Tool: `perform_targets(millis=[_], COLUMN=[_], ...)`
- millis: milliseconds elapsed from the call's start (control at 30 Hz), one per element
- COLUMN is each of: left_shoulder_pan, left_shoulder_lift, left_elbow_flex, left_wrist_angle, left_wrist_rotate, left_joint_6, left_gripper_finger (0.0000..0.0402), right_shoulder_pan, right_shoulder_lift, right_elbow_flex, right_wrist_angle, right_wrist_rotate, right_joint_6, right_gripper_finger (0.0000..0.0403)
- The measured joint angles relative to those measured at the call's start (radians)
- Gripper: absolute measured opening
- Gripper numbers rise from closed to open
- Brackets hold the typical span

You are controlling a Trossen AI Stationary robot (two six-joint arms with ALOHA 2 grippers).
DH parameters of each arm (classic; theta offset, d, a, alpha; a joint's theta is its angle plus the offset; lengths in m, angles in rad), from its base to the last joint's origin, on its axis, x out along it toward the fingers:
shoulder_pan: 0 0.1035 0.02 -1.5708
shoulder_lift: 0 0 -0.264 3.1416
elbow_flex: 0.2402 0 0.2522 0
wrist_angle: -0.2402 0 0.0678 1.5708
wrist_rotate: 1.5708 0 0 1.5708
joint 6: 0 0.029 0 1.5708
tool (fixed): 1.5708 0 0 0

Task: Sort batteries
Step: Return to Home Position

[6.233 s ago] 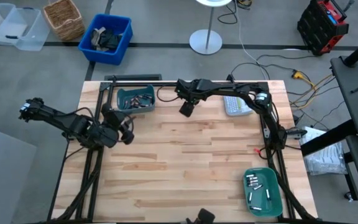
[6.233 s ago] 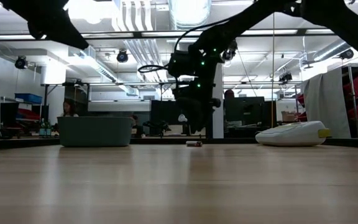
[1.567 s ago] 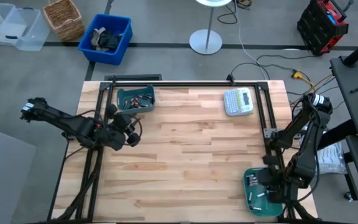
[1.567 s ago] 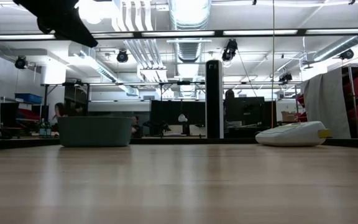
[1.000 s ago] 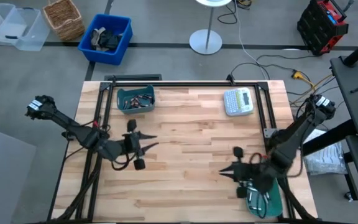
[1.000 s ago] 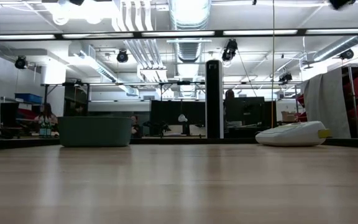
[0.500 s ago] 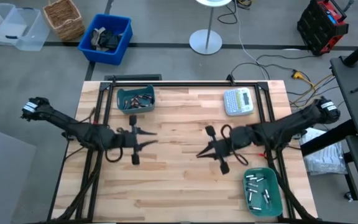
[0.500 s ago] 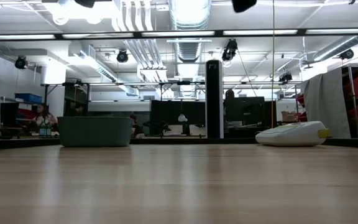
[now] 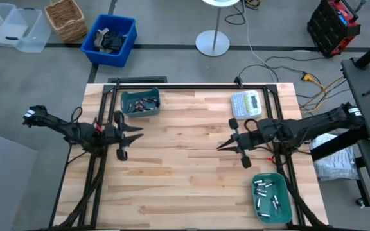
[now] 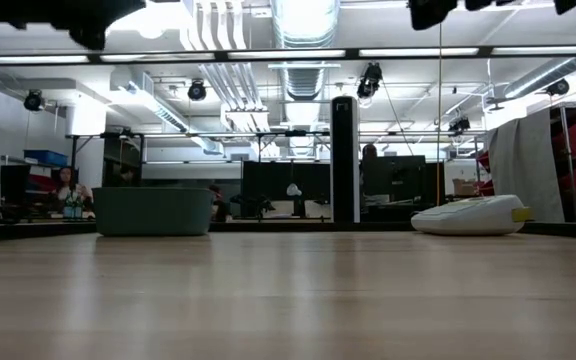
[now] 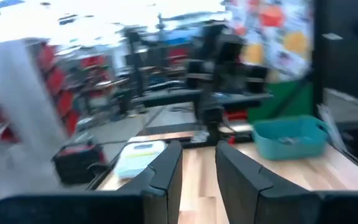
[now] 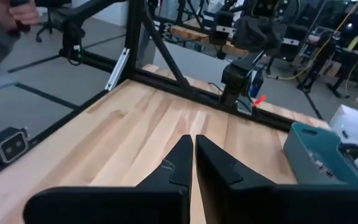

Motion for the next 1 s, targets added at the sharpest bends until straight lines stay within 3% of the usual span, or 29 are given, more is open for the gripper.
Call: perform_targets(millis=[133, 233, 333, 433, 600, 733, 833, 900, 1000], left_shoulder_pan=[0.001, 0.000, 0.005, 0.040, 0.158, 0.336, 0.483, 0.532, 0.523], left_shoulder_lift=[-0.049, -0.053, -0.037, -0.026, -0.060, -0.087, -0.101, -0.105, -0.104], left_elbow_flex=[-0.045, -0.068, -0.083, -0.080, -0.078, -0.078, -0.080, -0.088, -0.097], left_wrist_angle=[-0.009, -0.011, 0.009, 0.084, 0.068, 0.068, -0.001, -0.006, -0.004], left_wrist_rotate=[-0.107, -0.098, 0.025, 0.032, 0.094, 0.415, 0.584, 0.693, 0.815], left_joint_6=[-0.159, -0.303, -0.229, -0.172, -0.105, -0.119, -0.177, -0.209, -0.231], left_gripper_finger=[0.0078, 0.0077, 0.0077, 0.0077, 0.0077, 0.0077, 0.0077, 0.0077, 0.0077], right_shoulder_pan=[0.001, 0.002, 0.002, 0.002, 0.002, 0.000, 0.000, 0.000, 0.000], right_shoulder_lift=[-0.074, -0.098, -0.108, -0.114, -0.139, -0.172, -0.185, -0.189, -0.189], right_elbow_flex=[-0.052, -0.086, -0.113, -0.137, -0.185, -0.204, -0.214, -0.218, -0.227], right_wrist_angle=[-0.001, 0.001, 0.002, 0.044, 0.107, 0.127, 0.127, 0.126, 0.125], right_wrist_rotate=[0.000, 0.000, -0.007, -0.012, -0.016, -0.015, -0.015, -0.015, -0.015], right_joint_6=[0.039, 0.036, 0.016, 0.013, -0.028, -0.029, -0.028, -0.020, 0.001], right_gripper_finger=[0.0012, 0.0012, 0.0012, 0.0012, 0.0012, 0.0012, 0.0012, 0.0012, 0.0012])
